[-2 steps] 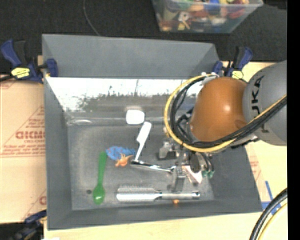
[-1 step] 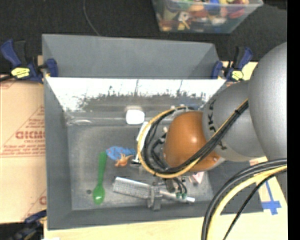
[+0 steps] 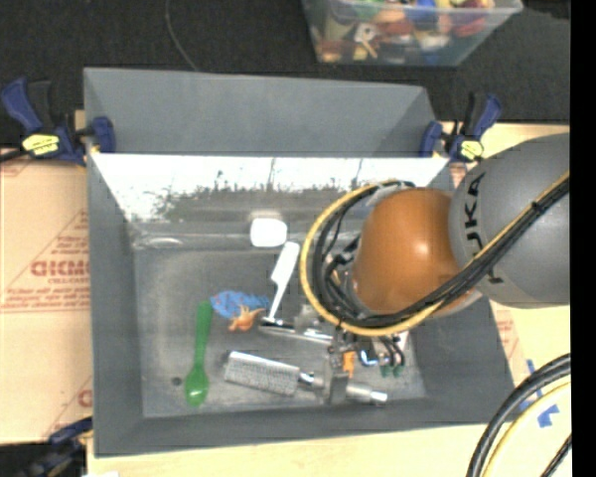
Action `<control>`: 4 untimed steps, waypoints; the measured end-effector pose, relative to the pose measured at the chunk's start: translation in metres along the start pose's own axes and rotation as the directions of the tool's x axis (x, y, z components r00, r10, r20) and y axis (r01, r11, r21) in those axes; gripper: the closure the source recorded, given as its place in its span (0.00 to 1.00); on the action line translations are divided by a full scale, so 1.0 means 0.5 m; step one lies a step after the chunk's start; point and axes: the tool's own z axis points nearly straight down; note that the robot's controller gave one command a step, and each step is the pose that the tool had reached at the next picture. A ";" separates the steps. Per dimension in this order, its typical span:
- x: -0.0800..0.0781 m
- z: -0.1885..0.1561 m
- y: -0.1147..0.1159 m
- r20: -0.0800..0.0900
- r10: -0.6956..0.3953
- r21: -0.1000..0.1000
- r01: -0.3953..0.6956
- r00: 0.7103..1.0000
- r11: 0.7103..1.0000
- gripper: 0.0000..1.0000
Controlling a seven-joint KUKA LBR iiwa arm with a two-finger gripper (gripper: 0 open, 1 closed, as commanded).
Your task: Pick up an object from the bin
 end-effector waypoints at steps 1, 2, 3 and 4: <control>-0.003 0.095 0.050 -0.005 0.062 -0.001 -0.062 0.998 0.998 0.00; -0.014 0.149 0.048 0.023 -0.122 0.002 0.122 0.992 0.992 0.00; -0.007 0.156 0.079 -0.002 0.053 -0.002 -0.053 0.999 0.999 1.00; -0.007 0.155 0.079 -0.002 0.053 -0.002 -0.053 0.999 0.999 1.00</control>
Offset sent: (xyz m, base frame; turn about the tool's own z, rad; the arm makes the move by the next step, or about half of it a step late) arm -0.0007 0.0241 -0.0776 -0.1260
